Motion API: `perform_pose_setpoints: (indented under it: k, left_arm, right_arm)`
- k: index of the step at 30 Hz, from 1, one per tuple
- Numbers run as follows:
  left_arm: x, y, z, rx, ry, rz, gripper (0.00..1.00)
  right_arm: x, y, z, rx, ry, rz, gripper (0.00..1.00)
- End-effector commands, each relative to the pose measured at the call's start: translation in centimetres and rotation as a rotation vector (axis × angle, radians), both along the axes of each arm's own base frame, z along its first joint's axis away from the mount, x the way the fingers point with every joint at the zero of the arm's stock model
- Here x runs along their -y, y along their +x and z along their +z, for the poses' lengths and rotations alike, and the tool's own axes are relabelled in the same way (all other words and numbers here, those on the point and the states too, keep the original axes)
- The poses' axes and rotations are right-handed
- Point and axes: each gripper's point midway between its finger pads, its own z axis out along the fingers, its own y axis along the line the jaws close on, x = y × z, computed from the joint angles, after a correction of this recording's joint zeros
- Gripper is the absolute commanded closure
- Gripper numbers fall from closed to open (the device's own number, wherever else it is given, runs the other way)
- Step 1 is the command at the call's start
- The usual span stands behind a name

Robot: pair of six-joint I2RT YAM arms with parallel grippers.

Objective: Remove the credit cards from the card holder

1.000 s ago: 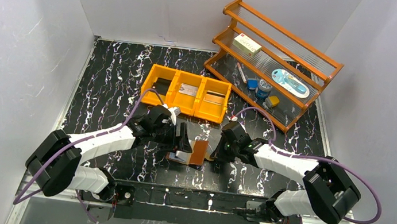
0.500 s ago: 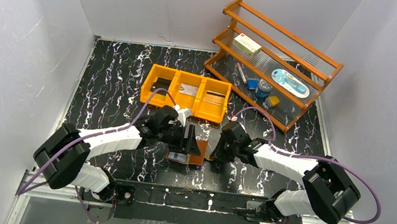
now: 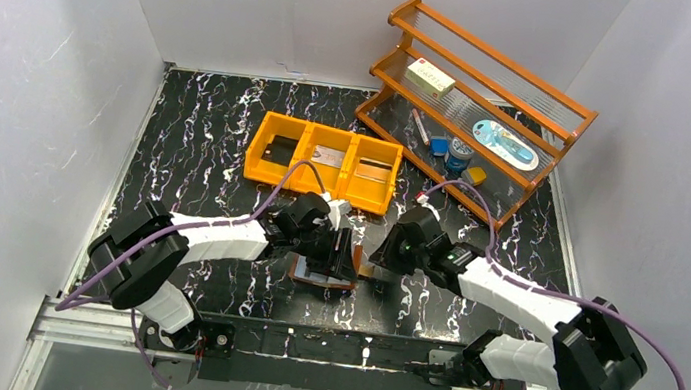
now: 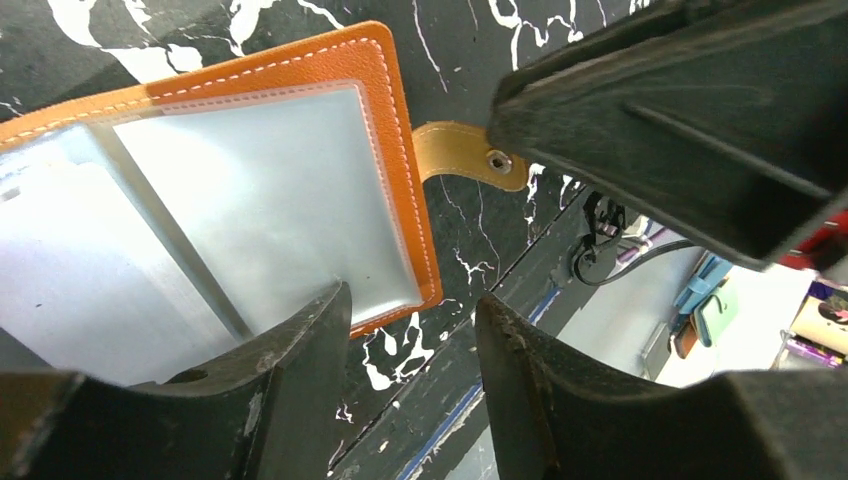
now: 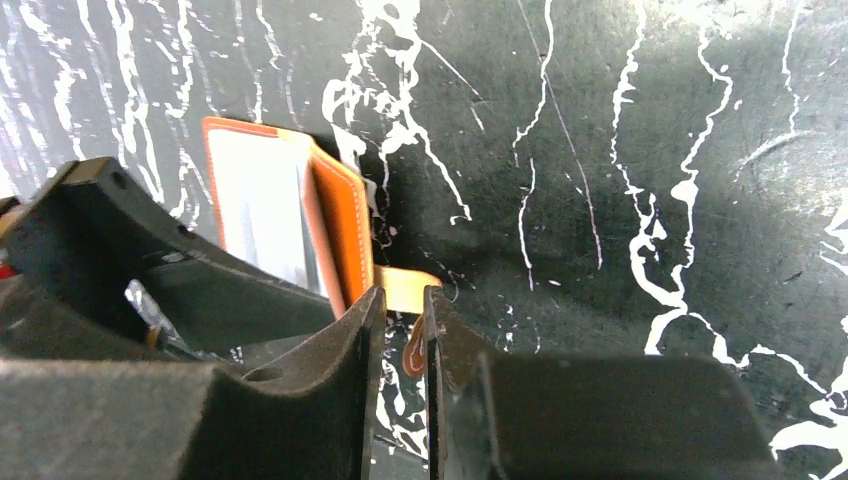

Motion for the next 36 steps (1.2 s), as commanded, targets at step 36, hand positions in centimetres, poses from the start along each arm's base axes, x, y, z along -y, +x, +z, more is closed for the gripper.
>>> perform_pose_setpoints:
  k: [36]
  left_arm:
    - [-5.2, 3.8, 1.6, 0.298, 0.271, 0.068, 0.65]
  right_arm:
    - [-2.6, -0.6, -4.9, -0.132, -0.027, 0.158, 0.84]
